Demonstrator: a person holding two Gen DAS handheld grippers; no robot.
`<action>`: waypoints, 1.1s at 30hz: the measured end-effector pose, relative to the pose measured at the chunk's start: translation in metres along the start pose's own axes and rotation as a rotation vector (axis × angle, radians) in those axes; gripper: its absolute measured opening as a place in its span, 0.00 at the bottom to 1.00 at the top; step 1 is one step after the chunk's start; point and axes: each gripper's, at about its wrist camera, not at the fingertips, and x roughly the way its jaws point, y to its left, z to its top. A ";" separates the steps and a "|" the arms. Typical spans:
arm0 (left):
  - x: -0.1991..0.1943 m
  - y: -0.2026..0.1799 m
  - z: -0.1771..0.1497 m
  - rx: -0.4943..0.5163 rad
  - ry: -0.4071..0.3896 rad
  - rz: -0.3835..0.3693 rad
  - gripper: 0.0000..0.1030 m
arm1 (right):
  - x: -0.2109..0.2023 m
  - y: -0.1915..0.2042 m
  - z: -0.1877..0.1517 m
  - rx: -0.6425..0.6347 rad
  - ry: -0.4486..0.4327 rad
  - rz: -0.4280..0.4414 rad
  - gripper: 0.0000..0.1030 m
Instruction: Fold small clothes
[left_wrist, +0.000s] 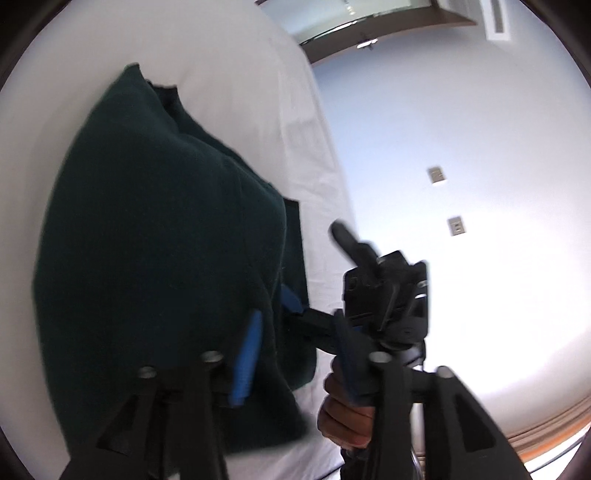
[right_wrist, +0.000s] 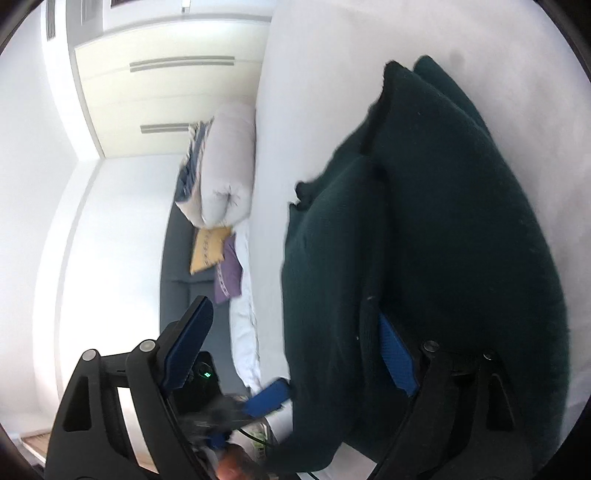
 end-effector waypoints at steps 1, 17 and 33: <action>-0.011 0.001 0.000 0.008 -0.027 0.011 0.52 | 0.003 0.004 0.000 -0.025 0.014 -0.021 0.82; -0.060 0.071 -0.036 -0.071 -0.040 0.053 0.56 | 0.063 0.036 -0.029 -0.262 0.085 -0.536 0.15; -0.050 0.048 -0.037 0.017 -0.018 0.090 0.62 | -0.001 0.017 0.030 -0.274 -0.023 -0.612 0.13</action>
